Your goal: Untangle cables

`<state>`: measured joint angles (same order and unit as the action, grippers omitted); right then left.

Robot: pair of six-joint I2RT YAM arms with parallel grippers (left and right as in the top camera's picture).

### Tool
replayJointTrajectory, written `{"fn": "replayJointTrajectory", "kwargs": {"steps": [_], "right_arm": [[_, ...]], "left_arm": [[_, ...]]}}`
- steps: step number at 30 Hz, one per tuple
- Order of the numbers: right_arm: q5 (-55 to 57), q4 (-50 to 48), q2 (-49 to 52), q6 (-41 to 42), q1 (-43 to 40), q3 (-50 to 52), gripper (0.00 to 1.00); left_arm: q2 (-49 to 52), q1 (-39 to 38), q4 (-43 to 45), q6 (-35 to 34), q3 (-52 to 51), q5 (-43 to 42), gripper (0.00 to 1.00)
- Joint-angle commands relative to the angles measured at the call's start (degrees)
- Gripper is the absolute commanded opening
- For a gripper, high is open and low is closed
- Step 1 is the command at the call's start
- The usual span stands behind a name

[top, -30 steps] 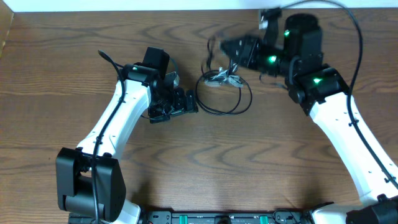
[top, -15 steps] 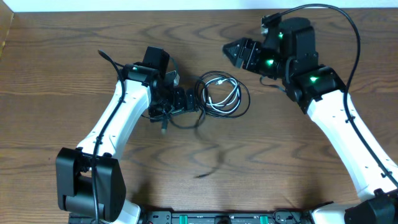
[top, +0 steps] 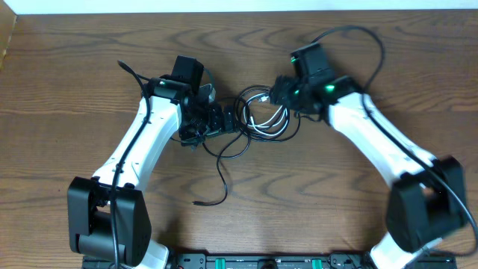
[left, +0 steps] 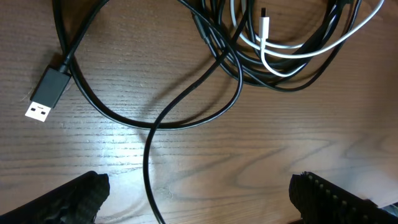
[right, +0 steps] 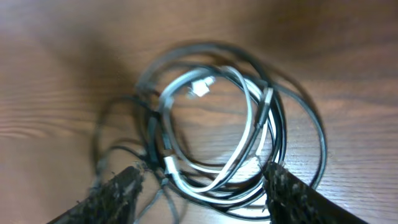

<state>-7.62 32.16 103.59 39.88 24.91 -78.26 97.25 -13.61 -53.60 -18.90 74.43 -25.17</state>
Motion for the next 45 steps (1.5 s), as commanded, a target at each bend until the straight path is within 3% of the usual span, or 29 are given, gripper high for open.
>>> {"fn": "replayJointTrajectory", "kwargs": {"steps": [1,4,8,11,15,26,27,31,35,37,42,45], "right_arm": [[1.4,-0.2,4.9,3.3,0.7,-0.3,0.59],[0.4,-0.3,7.4,4.0,0.6,-0.3,0.59],[-1.1,-2.1,8.9,3.8,0.7,-0.3,0.51],[-0.9,-3.7,9.4,3.8,0.7,-0.3,0.5],[-0.9,-4.5,9.6,3.8,0.7,-0.3,0.35],[1.7,-3.0,10.1,3.8,2.4,0.3,0.4],[1.7,-3.5,10.1,3.8,2.5,0.3,0.36],[1.7,-6.1,10.1,3.8,2.6,0.3,0.04],[0.3,-7.1,9.6,2.9,2.1,0.2,0.01],[-4.0,-8.2,7.1,-2.7,1.4,-0.5,0.01],[-5.2,-9.2,-3.5,-6.4,0.6,-2.5,0.01],[-6.8,-13.0,-11.8,-14.3,0.7,-3.2,0.01]], "left_arm": [[0.2,-0.1,-0.2,-0.7,-0.6,0.3,0.98],[0.2,-0.1,-0.2,-0.7,-1.2,0.4,0.98],[0.2,-0.1,0.0,-0.7,-1.2,0.4,0.98],[0.2,-0.1,0.2,-0.7,-1.2,0.4,0.98],[0.2,-0.1,0.2,-0.7,-1.2,0.3,0.98],[0.2,-0.1,0.2,-0.7,-1.2,0.3,0.98],[0.2,-0.1,0.2,-0.7,-1.2,0.3,0.98],[0.2,-0.1,0.2,-0.7,-1.2,0.3,0.98],[0.2,-0.1,0.2,-0.7,-1.2,0.3,0.98],[0.2,-0.1,0.2,-0.7,-1.2,0.3,0.98],[0.2,-0.1,0.2,-0.7,-1.2,0.3,0.98],[0.2,-0.1,0.2,-0.7,-1.2,0.3,0.98]]}}
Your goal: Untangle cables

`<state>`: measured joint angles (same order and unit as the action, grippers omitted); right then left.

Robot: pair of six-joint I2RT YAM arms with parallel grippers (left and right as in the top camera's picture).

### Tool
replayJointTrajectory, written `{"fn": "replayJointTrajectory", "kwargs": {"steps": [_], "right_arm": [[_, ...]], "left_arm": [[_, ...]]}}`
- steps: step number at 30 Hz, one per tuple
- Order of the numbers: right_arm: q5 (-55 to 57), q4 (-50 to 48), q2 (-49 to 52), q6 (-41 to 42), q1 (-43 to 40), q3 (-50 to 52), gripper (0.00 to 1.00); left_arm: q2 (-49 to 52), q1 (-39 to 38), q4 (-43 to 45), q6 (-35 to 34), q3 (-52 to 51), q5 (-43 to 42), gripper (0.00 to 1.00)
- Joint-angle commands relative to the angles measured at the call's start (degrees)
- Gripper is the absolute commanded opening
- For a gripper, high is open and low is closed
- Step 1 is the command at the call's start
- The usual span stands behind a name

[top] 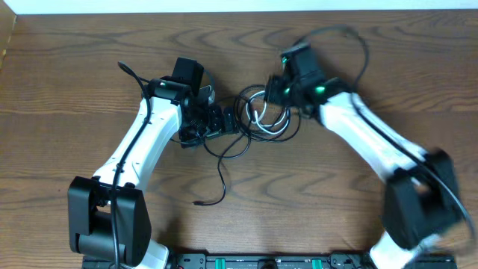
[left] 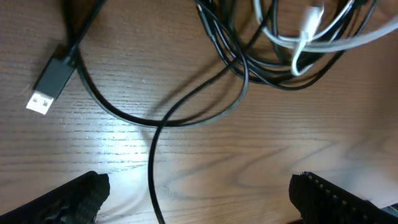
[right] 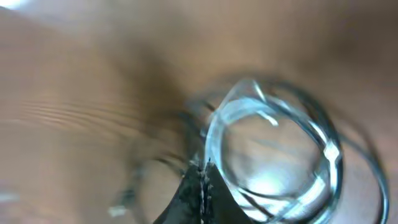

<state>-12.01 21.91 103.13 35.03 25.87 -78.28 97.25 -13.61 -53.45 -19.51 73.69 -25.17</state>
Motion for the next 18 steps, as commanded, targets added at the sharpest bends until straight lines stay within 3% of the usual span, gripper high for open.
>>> {"fn": "replayJointTrajectory", "kwargs": {"steps": [1,4,11,14,18], "right_arm": [[-2.8,-4.0,-13.8,-11.6,-0.2,-3.1,0.01],[-2.9,-7.2,-21.2,-15.9,0.1,-3.1,0.01],[-2.9,-8.1,-28.9,-16.0,0.1,-3.1,0.01],[-2.3,-4.2,-28.0,-16.0,0.1,-3.0,0.26],[-0.3,0.7,-24.2,-15.8,0.1,-3.0,0.72]], "left_arm": [[0.2,-0.1,0.0,-0.1,-0.5,0.3,0.98],[0.2,-0.1,0.0,-0.1,-0.5,0.3,0.98],[0.2,-0.1,0.0,-0.1,-0.5,0.3,0.98],[0.2,-0.1,0.0,-0.2,-0.5,0.3,0.98],[0.2,-0.5,1.1,1.4,-0.5,-3.0,0.98]]}}
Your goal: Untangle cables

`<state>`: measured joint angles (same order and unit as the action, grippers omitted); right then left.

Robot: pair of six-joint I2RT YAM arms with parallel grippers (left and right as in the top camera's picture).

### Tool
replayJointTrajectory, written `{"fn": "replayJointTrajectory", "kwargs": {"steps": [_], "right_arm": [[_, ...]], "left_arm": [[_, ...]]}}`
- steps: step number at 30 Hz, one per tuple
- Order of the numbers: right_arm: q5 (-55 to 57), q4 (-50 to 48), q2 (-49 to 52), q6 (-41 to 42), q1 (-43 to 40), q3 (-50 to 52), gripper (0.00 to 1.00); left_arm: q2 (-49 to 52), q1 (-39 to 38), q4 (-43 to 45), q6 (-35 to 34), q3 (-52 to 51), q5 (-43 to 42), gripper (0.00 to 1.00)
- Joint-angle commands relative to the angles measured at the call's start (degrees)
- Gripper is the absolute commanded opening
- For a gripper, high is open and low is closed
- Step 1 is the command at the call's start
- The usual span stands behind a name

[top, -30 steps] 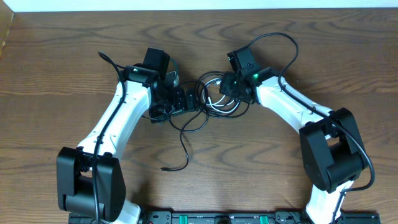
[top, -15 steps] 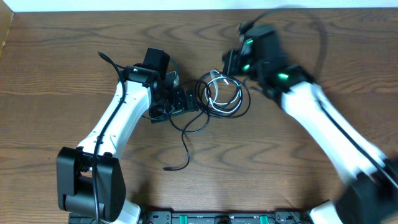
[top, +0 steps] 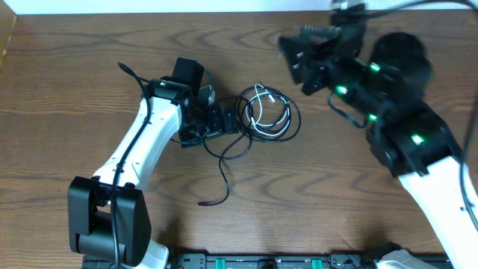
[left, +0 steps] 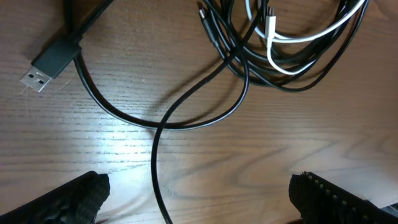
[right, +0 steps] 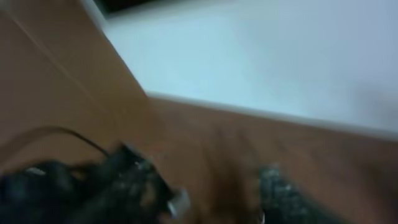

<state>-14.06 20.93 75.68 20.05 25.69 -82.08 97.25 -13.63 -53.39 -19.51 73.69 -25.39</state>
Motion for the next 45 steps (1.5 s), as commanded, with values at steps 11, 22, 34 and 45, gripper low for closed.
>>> {"fn": "replayJointTrajectory", "kwargs": {"steps": [11,22,34,45], "right_arm": [[1.5,6.7,6.8,7.4,-7.9,0.8,0.98],[1.5,21.2,6.3,7.3,-13.0,0.8,0.99],[1.5,21.6,6.3,7.3,-13.0,0.8,0.99],[1.5,22.9,6.3,7.3,-13.0,0.8,0.99]], "left_arm": [[0.6,-6.2,17.8,6.8,-0.5,-4.8,0.98],[3.7,-8.2,35.5,-5.5,-0.5,12.6,0.98],[13.1,-12.2,40.4,-10.4,-0.5,9.1,0.88],[13.4,-13.0,40.3,-9.7,-0.5,9.6,0.33]]}}
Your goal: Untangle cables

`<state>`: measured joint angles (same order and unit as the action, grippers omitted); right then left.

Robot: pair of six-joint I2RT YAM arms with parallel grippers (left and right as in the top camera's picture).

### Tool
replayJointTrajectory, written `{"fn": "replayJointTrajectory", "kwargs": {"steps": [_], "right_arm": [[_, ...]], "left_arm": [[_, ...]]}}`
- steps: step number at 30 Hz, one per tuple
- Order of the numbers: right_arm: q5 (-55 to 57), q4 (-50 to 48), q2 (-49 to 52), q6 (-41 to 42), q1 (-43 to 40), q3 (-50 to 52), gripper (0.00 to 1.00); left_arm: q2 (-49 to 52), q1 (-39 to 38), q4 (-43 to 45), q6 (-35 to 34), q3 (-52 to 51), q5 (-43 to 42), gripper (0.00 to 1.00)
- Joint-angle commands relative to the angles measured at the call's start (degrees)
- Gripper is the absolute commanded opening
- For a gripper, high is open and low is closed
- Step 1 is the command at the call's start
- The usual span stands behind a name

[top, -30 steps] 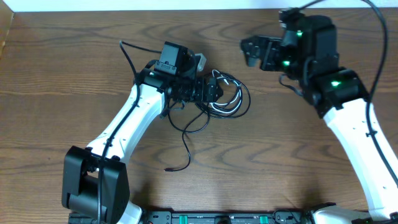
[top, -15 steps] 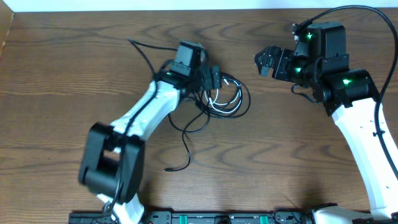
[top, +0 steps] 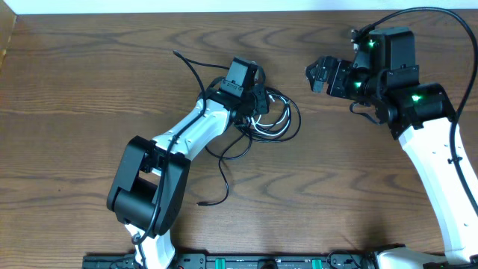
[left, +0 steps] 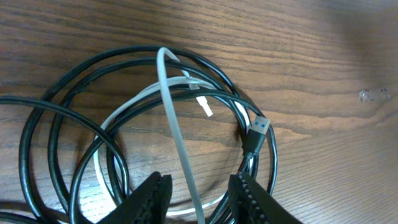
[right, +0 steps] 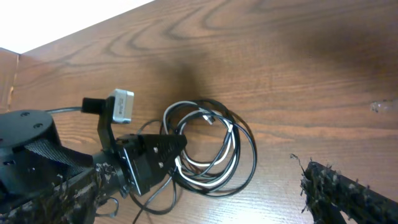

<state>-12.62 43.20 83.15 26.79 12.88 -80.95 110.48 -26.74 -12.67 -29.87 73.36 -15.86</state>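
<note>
A tangled coil of black cables (top: 278,123) with a white cable (left: 171,118) looped through it lies mid-table. It also shows in the right wrist view as the coil (right: 214,152). A black USB plug (left: 258,132) rests on the coil's right side. My left gripper (top: 259,104) is low over the coil's left part. In its own view the left gripper (left: 200,200) is open, with a raised white strand running between its fingers. My right gripper (top: 323,75) hangs high to the right of the coil, open and holding nothing.
A loose black cable tail (top: 222,175) runs from the coil toward the table front and ends in a plug (top: 200,202). The wooden table's back edge (top: 224,13) meets a white wall. A small scuff (left: 373,94) marks the wood right of the coil.
My left gripper was left of the coil, over a black loop and a USB plug; now it is over the coil with a white strand between its open fingers. The right arm holds steady, high on the right.
Both grippers were open at the coil, the right one over it and the left beside it. Then the right gripper was shut at the white cable. Then it was raised well away, the coil still on the table. Now my left gripper straddles a white strand.
</note>
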Motion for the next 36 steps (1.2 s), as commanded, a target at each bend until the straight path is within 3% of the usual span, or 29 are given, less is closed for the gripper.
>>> {"fn": "replayJointTrajectory", "kwargs": {"steps": [1,2,3,11,25,31,36], "right_arm": [[0.0,1.0,-1.2,0.6,-0.2,-0.3,0.99],[0.0,1.3,-1.2,0.6,-0.2,-0.3,0.99],[0.0,1.5,-1.2,0.6,-0.2,-0.3,0.99],[0.4,3.2,-1.2,0.0,-0.2,-0.3,0.99],[3.6,5.9,-0.7,-2.2,0.0,0.4,0.99],[-7.1,4.8,0.4,-2.2,0.5,0.5,0.99],[-8.7,1.3,1.1,-2.1,2.3,0.5,0.99]], "left_arm": [[0.1,0.1,-0.5,1.1,-0.2,0.0,0.23],[0.1,0.1,-0.8,1.7,-0.2,0.0,0.12],[0.1,0.1,-1.1,1.7,-0.2,0.1,0.08],[-6.0,0.2,-1.3,1.7,0.9,-10.3,0.07],[-33.4,0.1,7.4,1.7,0.9,-10.5,0.07],[-36.2,0.2,12.8,0.7,0.9,-10.5,0.07],[-35.7,0.1,13.2,-2.4,0.9,-10.6,0.08]]}}
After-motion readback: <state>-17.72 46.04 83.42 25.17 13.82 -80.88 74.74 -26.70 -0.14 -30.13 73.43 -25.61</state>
